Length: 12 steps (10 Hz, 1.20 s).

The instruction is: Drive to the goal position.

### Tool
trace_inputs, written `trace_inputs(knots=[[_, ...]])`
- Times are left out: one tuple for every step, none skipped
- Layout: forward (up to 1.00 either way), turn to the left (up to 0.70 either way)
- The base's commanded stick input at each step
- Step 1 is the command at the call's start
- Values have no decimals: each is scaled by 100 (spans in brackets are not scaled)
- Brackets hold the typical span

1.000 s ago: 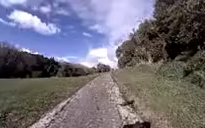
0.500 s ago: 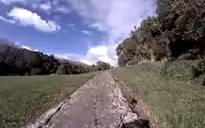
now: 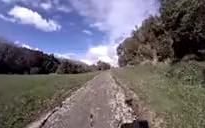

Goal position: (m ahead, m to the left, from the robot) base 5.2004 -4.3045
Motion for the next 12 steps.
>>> trace_inputs(knots=[[70,1],[70,1],[70,1],[70,1],[70,1],[70,1],[70,1],[70,1],[70,1],[70,1],[70,1],[70,1]])
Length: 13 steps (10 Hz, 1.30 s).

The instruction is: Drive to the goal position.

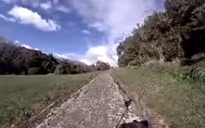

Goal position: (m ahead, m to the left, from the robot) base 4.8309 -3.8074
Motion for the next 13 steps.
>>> trace_inputs(knots=[[70,1],[70,1],[70,1],[70,1],[70,1],[70,1],[70,1],[70,1],[70,1],[70,1],[70,1],[70,1],[70,1]])
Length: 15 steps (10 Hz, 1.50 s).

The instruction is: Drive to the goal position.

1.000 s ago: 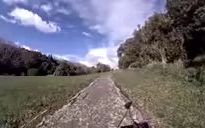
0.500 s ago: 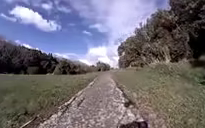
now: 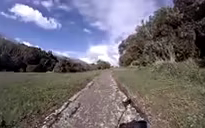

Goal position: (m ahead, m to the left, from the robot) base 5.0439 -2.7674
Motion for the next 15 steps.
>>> trace_inputs(knots=[[70,1],[70,1],[70,1],[70,1],[70,1],[70,1],[70,1],[70,1],[70,1],[70,1],[70,1],[70,1],[70,1],[70,1],[70,1]])
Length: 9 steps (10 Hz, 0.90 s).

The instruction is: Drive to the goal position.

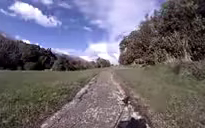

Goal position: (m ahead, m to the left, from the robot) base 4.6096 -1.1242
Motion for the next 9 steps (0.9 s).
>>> trace_inputs(knots=[[70,1],[70,1],[70,1],[70,1],[70,1],[70,1],[70,1],[70,1],[70,1]])
